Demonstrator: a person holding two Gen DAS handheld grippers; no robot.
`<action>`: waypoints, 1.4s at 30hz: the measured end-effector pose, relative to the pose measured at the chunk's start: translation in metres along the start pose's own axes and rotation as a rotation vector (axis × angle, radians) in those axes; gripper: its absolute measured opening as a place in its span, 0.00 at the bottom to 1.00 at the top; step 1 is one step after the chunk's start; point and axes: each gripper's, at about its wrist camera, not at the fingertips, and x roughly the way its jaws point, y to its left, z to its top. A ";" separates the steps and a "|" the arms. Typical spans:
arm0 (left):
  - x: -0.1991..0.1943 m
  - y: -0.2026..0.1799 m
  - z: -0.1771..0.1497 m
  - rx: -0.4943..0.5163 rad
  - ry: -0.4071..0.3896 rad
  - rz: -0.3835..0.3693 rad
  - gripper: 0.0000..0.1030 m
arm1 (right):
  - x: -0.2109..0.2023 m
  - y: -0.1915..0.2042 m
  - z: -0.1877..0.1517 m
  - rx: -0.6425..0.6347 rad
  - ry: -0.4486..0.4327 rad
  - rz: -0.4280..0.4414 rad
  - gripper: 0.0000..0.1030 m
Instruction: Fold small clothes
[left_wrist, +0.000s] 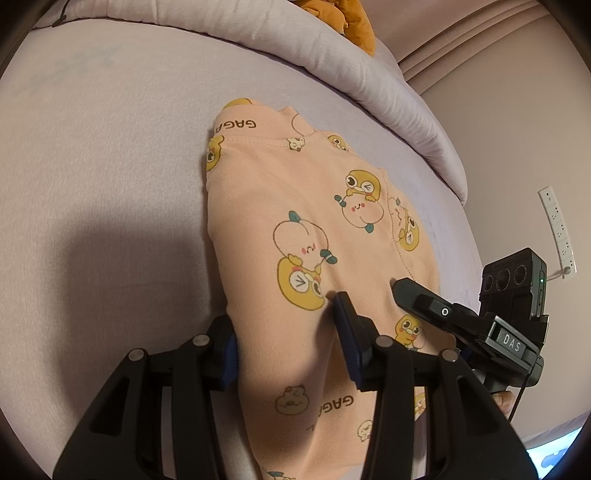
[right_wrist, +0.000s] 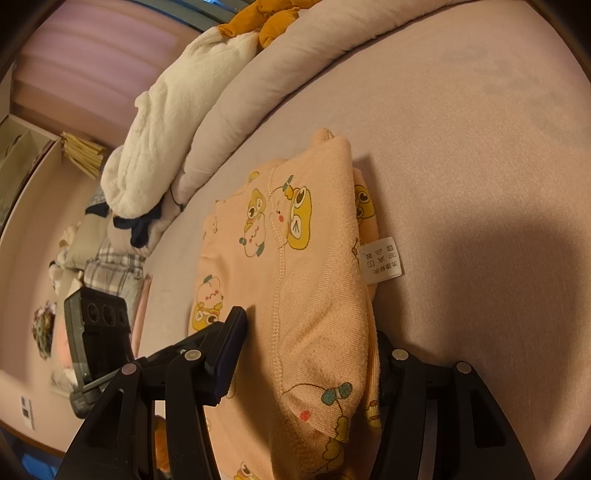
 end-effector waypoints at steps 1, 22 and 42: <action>0.000 0.000 0.000 0.001 -0.001 0.002 0.44 | 0.000 0.000 0.000 -0.001 0.000 -0.002 0.56; 0.007 -0.021 -0.004 0.110 -0.029 0.150 0.44 | 0.007 0.022 -0.011 -0.130 -0.044 -0.161 0.38; -0.008 -0.036 -0.014 0.156 -0.063 0.215 0.27 | -0.008 0.064 -0.029 -0.313 -0.135 -0.257 0.26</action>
